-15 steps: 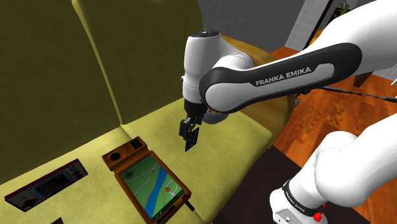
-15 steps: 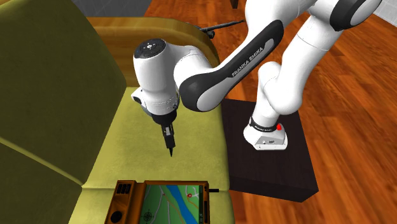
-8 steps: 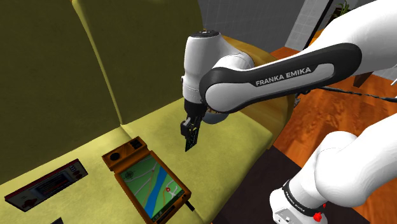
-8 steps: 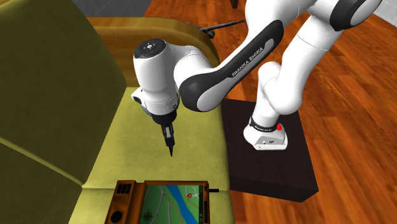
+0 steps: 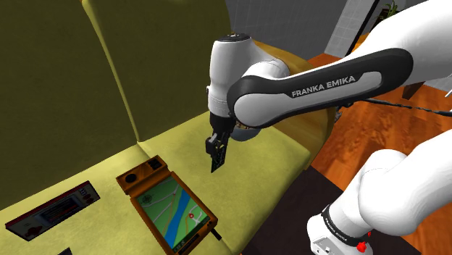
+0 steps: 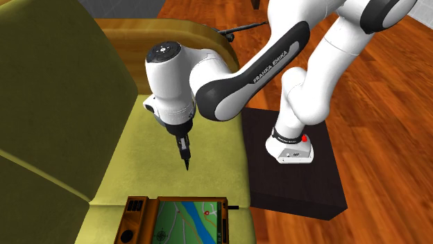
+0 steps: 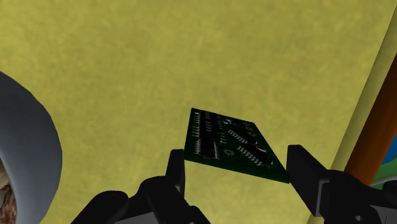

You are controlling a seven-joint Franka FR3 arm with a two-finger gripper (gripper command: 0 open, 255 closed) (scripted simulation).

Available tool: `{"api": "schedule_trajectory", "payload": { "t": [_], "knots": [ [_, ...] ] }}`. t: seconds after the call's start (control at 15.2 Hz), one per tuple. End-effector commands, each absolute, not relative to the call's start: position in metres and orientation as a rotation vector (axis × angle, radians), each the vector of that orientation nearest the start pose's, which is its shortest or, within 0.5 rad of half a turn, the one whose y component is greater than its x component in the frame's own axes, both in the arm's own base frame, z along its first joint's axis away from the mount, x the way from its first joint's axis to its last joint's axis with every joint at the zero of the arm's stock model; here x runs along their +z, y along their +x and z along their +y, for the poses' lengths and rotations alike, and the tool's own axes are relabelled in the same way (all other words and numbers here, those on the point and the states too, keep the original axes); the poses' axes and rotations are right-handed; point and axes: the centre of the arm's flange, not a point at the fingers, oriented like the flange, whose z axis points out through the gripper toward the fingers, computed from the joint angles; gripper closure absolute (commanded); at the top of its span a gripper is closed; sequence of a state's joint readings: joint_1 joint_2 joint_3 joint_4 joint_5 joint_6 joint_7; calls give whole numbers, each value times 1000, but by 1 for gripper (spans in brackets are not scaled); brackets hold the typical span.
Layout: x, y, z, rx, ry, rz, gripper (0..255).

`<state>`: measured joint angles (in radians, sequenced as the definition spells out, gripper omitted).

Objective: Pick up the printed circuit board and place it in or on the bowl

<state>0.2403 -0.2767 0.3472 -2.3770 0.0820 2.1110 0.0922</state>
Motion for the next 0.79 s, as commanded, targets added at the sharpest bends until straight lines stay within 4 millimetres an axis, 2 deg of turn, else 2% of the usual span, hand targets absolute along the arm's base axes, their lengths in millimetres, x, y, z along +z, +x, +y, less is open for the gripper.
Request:
{"api": "schedule_trajectory", "payload": {
  "t": [0.0,0.73],
  "knots": [
    [431,377,259,-7,-3088,-691,255],
    [489,377,259,-7,-3088,-691,255]
  ]
}}
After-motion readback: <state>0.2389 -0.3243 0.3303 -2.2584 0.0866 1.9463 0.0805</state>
